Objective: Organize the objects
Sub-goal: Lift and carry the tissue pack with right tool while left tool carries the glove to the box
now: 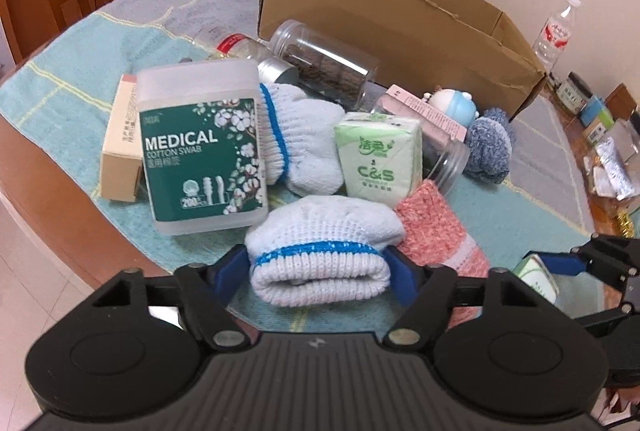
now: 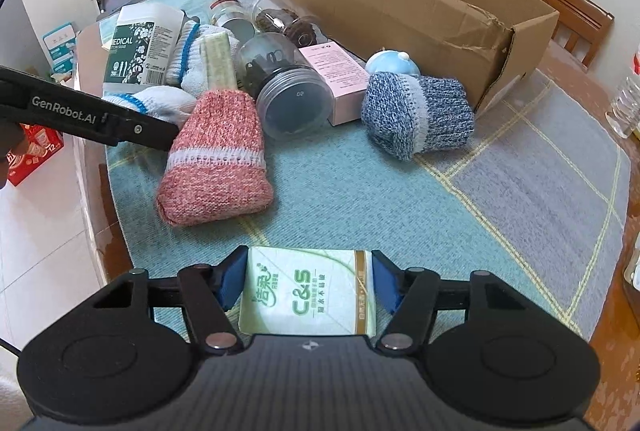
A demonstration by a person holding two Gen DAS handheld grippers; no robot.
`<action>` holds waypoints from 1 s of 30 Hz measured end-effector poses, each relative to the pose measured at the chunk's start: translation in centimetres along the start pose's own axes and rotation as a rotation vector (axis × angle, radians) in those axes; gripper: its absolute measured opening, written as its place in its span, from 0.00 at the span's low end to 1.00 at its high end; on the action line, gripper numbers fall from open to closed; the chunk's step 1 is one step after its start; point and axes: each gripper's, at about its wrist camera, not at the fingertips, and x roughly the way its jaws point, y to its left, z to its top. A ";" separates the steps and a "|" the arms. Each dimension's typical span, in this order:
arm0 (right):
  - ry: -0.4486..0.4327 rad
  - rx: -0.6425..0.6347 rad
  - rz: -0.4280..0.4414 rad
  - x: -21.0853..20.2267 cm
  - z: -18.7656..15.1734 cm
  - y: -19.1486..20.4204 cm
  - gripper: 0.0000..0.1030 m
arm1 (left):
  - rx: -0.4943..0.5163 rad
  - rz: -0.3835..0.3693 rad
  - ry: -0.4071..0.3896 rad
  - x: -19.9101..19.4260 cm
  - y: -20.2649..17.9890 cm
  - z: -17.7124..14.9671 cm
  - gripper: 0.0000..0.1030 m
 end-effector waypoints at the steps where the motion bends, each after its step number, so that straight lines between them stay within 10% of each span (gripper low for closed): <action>1: 0.001 0.000 0.001 0.0 -0.1 0.0 0.67 | 0.005 0.002 -0.004 0.0 -0.1 0.0 0.66; 9: 0.021 0.004 0.005 -0.6 -0.7 -0.4 0.67 | 0.078 -0.001 0.016 -1.3 -0.1 -1.1 0.60; 17: 0.030 0.003 0.009 -0.4 -0.7 -0.2 0.73 | 0.055 0.024 0.005 -0.8 0.2 -0.7 0.87; 30: 0.039 0.004 0.007 -0.7 -0.7 -0.2 0.67 | 0.085 -0.004 -0.019 -0.1 -0.4 -1.0 0.66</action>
